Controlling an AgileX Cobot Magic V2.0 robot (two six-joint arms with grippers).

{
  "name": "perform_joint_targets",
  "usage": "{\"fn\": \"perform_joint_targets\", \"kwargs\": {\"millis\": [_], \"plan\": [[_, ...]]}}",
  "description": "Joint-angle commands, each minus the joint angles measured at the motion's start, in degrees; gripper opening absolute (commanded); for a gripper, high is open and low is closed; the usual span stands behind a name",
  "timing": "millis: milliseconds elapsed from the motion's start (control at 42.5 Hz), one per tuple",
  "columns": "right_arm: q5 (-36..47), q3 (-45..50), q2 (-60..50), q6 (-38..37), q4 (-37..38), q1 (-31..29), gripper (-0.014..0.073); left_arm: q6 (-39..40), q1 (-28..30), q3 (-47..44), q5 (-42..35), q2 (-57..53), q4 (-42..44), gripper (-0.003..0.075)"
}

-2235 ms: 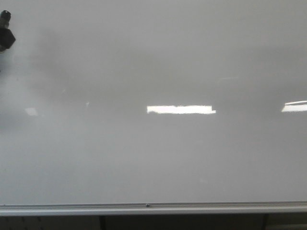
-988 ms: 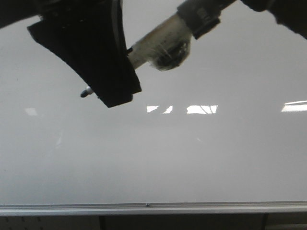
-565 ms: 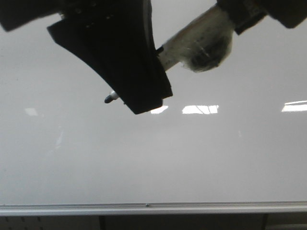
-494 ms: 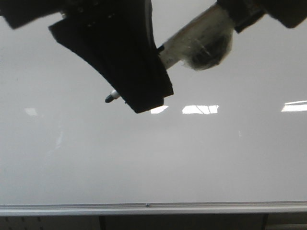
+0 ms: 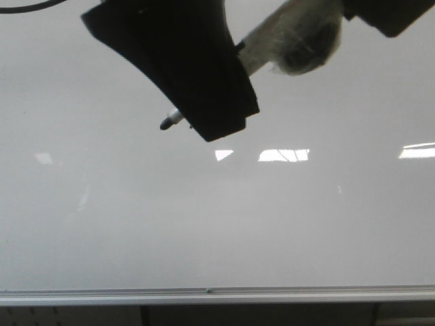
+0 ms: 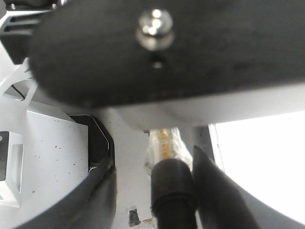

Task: Write number 2 on whiteboard

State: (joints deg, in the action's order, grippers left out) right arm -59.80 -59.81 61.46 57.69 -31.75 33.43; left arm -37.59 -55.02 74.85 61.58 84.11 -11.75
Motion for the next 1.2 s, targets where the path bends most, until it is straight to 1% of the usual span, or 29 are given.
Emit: {"fn": "perform_joint_targets", "kwargs": {"millis": [0,94,141,212,306,541,588,635,729,753,824,847,918,1035,1176], "plan": [[2.41,-1.5,-0.19,0.63,-2.31,0.19,0.0379,0.78,-0.37,2.0,-1.58,-2.39,-1.59,-0.002],[2.55,-1.5,-0.08,0.63,-2.31,0.19,0.0377,0.78,-0.37,2.0,-1.22,-2.39,-1.59,-0.002],[2.62,-1.5,-0.08,0.63,-2.31,0.19,0.0362,0.78,-0.37,2.0,-0.7,-2.39,-1.59,-0.002],[2.8,-1.5,-0.08,0.63,-2.31,0.19,0.0307,0.78,-0.37,2.0,0.11,-2.39,-1.59,-0.002],[2.86,-1.5,-0.08,0.63,-2.31,0.19,0.0206,0.78,-0.37,2.0,0.12,-2.39,-1.59,-0.002],[2.86,-1.5,-0.01,0.63,-2.31,0.19,0.0032,0.89,-0.37,2.0,0.12,-2.39,-1.59,-0.0012],[2.86,-1.5,-0.01,0.63,-2.31,0.19,0.001,0.89,-0.37,2.0,0.53,-2.39,-1.59,0.0022],[2.86,-1.5,-0.01,0.63,-2.31,0.19,-0.0006,0.89,-0.37,2.0,0.66,-2.39,-1.59,0.0084],[2.86,-1.5,-0.01,0.58,-2.31,0.19,-0.0019,0.89,-0.37,2.0,0.54,-2.39,-1.59,0.0271],[2.86,-1.5,-0.01,0.58,-2.31,0.19,-0.0019,0.89,-0.37,2.0,0.26,-2.39,-1.35,0.0328],[2.86,-1.5,-0.01,0.46,-1.91,0.19,-0.0019,2.15,0.04,2.0,0.01,-2.98,-0.1,0.0435],[2.86,-1.59,-0.01,0.34,-1.53,0.19,-0.0019,2.68,0.34,2.0,0.01,-3.39,0.53,0.0456],[2.86,-2.23,-0.07,-1.95,1.44,-0.09,-0.0019,4.7,1.85,2.0,0.86,-4.72,2.11,0.0484],[0.92,-4.48,-0.07,-9.96,9.9,-2.21,-0.0019,6.83,6.45,0.93,1.08,-8.55,2.02,0.0482],[-2.28,-6.85,-0.07,-20.19,19.93,-6.48,-0.0019,9.1,12.88,-2.26,-0.12,-14.93,-0.18,0.0482]]}}
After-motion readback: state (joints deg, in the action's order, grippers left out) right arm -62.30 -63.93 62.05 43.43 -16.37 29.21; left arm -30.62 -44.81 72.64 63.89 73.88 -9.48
